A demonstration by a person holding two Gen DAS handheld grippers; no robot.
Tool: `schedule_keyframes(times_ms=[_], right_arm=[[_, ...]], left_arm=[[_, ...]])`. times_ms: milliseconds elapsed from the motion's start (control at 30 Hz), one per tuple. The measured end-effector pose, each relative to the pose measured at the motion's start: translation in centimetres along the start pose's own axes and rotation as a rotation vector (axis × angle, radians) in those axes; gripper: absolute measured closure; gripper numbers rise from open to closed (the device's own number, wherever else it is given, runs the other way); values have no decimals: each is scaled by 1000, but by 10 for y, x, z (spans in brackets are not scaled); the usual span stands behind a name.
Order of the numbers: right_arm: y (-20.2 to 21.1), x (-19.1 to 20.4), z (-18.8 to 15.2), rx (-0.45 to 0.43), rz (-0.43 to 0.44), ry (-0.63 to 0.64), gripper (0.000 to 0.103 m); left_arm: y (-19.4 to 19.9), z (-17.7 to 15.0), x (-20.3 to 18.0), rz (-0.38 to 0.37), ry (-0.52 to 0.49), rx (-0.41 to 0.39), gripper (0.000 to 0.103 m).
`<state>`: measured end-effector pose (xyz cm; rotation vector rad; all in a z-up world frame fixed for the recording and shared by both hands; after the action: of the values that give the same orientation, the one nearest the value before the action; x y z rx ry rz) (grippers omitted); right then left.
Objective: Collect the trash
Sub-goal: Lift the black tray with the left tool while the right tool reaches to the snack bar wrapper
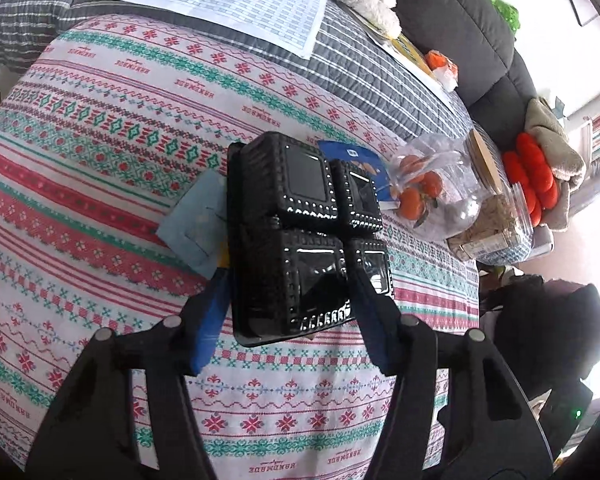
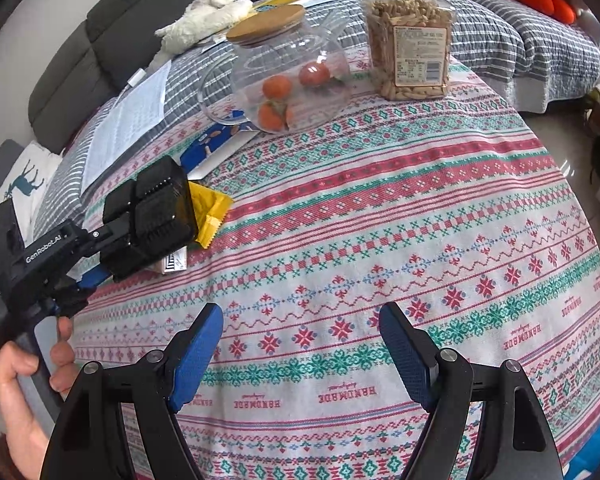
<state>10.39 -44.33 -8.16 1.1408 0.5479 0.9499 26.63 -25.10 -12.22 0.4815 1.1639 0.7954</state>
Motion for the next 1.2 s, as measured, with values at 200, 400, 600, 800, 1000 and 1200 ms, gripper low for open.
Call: schedule_keyframes(times_ms=[200,400,600,800,1000,1200], right_arm=[[0,-12,1,5,-15,-42,21],[4,-7,0,3,-10,-56,21],[4,11,-1,-2,-9,-37,21],[-8,32,-1,11,-24,-32,21],[-22,72,-19,79,-30,53,21],[-9,138,-25,-1,5,207,21]], left_arm=[[12,-4,-13,-78,-29,17,63],[40,-12,-15,-79,-105,27,67],[86,-16,3,-81,-149,-7,67],[132,-14,44,-63,-102,-91,67],[177,-10,82,-70,-30,-156,67],[215,-13,124,-16,3,-189,67]])
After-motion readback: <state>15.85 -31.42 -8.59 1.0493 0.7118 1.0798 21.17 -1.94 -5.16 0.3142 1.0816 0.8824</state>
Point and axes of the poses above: each gripper's, at about its wrist camera, not at the fingertips, and y roughly against the way its jaws point, x to its left, z to its top, the point moved 7 cm from there along -y, roughly the way its jaws point, and after that the axes turned 10 degrees about -z, right-handed, at the moved point
